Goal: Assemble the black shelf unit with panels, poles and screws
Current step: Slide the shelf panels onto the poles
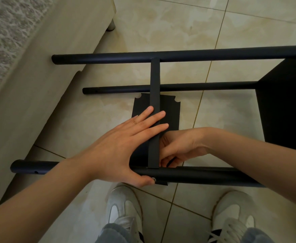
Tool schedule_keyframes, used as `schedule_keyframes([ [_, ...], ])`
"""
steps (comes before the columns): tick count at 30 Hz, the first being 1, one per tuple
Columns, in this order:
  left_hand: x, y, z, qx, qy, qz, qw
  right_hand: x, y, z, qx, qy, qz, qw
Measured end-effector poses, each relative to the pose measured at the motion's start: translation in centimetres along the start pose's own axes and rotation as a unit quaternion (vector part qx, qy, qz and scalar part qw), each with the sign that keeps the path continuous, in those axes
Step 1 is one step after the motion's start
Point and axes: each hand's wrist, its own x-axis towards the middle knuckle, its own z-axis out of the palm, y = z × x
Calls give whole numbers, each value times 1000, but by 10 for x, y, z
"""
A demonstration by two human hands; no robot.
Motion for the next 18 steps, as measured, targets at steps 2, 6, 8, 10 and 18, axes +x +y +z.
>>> schedule_keyframes([
  [2,0,0,0,1,1,0,1000,-1,1,-1,10,-4,-9,1000],
  [6,0,-1,0,1,1,0,1000,-5,0,-7,9,-16,-9,1000],
  [8,0,-1,0,1,1,-1,1000,-5,-1,-7,-4,-6,-5,1000],
  [10,0,-1,1,1,1,0,1000,-2,-4,-5,-22,7,3,1000],
  [18,0,-1,1,-2,2,0,1000,-2,-8,-9,-10,-20,4,1000],
])
